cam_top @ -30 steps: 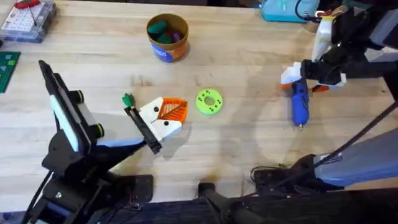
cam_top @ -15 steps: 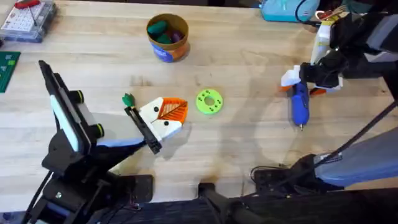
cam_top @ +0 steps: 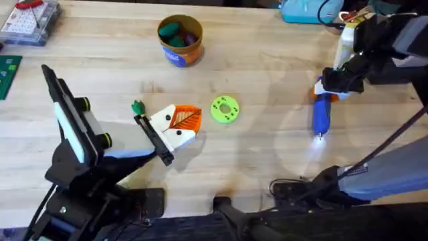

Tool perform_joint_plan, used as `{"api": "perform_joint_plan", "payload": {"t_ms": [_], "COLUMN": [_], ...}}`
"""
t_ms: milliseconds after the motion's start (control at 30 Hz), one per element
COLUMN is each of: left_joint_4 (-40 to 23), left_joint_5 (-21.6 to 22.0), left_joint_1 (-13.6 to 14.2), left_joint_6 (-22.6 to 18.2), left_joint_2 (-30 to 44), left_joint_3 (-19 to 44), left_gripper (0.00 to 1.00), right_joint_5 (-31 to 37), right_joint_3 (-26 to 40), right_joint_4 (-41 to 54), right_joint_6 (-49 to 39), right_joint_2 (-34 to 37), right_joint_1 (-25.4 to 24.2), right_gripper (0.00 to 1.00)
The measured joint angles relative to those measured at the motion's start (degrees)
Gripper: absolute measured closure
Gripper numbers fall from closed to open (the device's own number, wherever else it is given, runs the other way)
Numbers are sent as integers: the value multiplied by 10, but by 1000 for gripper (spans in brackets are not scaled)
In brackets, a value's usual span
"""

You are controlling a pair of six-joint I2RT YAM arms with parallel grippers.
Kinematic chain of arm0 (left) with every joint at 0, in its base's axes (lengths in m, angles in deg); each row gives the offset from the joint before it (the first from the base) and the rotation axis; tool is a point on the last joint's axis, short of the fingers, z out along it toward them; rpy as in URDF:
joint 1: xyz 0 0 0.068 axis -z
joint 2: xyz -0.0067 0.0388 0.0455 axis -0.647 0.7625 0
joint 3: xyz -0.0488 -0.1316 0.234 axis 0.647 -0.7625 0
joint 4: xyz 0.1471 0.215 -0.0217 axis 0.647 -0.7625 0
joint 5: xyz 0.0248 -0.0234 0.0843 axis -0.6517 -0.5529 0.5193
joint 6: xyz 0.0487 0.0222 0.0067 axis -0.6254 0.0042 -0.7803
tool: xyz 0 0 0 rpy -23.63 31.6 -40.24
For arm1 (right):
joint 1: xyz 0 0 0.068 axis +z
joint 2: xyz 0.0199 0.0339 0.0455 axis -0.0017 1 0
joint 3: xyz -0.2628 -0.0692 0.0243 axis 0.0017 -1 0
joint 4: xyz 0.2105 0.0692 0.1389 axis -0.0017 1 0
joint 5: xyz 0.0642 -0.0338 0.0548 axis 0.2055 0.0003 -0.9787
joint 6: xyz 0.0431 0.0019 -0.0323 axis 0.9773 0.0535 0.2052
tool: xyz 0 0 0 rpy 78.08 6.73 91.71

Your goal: Pick up the gripper from the table and insert it into the empty holder that is missing its gripper. Then pick up a screw, insert it into the mounting hole, and use the screwdriver to tighten it. Finally, clean up the table by picking up the vegetable and placing it into the bucket.

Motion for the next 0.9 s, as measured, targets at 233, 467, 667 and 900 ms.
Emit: {"api": "perform_joint_plan", "payload": {"t_ms": [233, 467, 667, 900], "left_joint_4": [0, 0, 0, 0], "left_joint_5": [0, 0, 0, 0], "left_joint_1": [0, 0, 0, 0], "left_joint_6": [0, 0, 0, 0], "left_joint_2": [0, 0, 0, 0], "left_joint_3": [0, 0, 0, 0], "left_gripper": [985, 985, 985, 985], "right_joint_5": [0, -10, -35, -44], "right_joint_3": [0, 0, 15, 142], "right_joint_4": [0, 1, 12, 12], "right_joint_6": [0, 0, 0, 0], "right_joint_2": [0, -2, -49, -151], "right_joint_1": [0, 0, 8, 48], "right_gripper": [977, 977, 978, 978]}}
